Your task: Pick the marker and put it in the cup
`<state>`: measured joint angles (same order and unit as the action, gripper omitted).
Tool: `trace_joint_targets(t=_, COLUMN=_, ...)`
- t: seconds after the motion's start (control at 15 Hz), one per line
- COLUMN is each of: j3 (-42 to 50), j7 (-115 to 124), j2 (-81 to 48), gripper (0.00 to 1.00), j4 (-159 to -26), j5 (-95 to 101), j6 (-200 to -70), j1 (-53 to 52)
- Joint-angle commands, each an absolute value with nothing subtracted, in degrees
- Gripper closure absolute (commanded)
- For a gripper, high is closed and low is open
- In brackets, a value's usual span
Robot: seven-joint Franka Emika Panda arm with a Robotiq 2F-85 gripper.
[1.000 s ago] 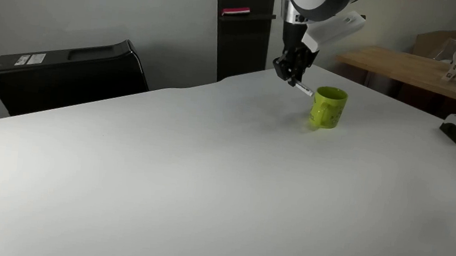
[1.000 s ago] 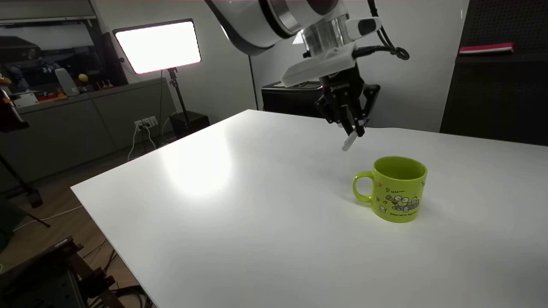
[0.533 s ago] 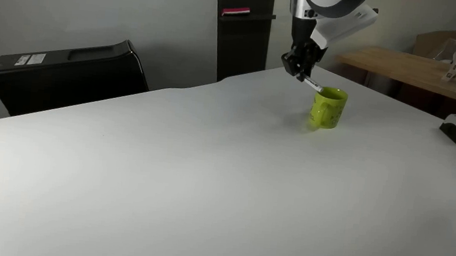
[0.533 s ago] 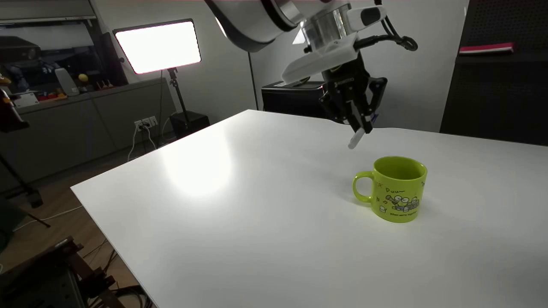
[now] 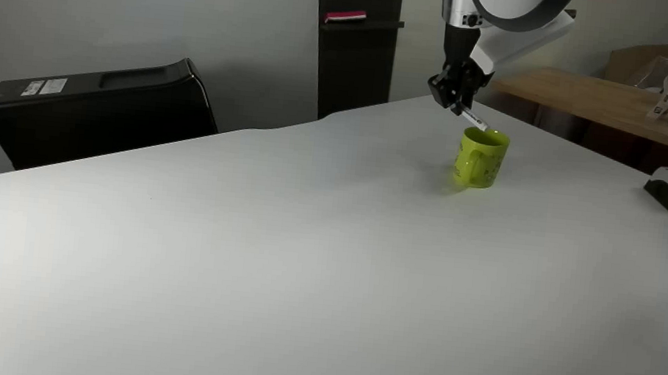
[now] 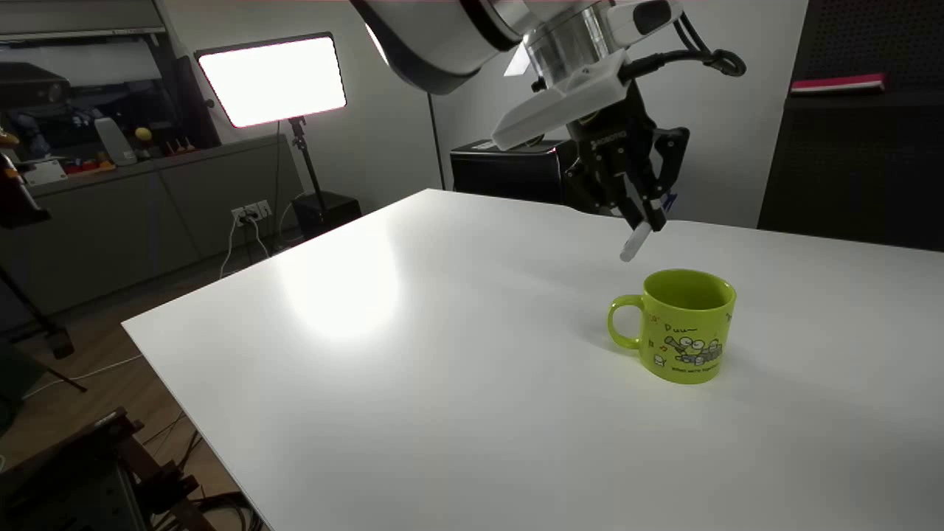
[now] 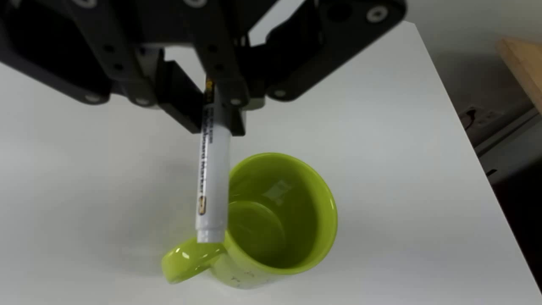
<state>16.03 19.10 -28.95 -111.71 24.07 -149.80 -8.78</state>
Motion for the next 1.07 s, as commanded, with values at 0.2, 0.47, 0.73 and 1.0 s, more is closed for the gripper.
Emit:
trace_joint_targets(t=0.2, j3=21.48, j7=29.16, j2=-27.89, gripper=0.95, j4=-114.02, j5=31.58, j6=-153.48, j1=-12.27)
trace_joint_targets(t=0.47, j3=24.39, j7=34.37, j2=-28.27, gripper=0.95, j4=-114.45, j5=35.60, j6=-155.45, j1=-14.08)
trace_joint_targets(t=0.73, j3=27.10, j7=40.87, j2=-28.95, gripper=0.95, j4=-115.81, j5=41.00, j6=-158.84, j1=-15.53)
trace_joint_targets(t=1.0, j3=29.71, j7=49.98, j2=-29.93, gripper=0.95, j4=-116.86, j5=48.80, j6=-162.29, j1=-16.56)
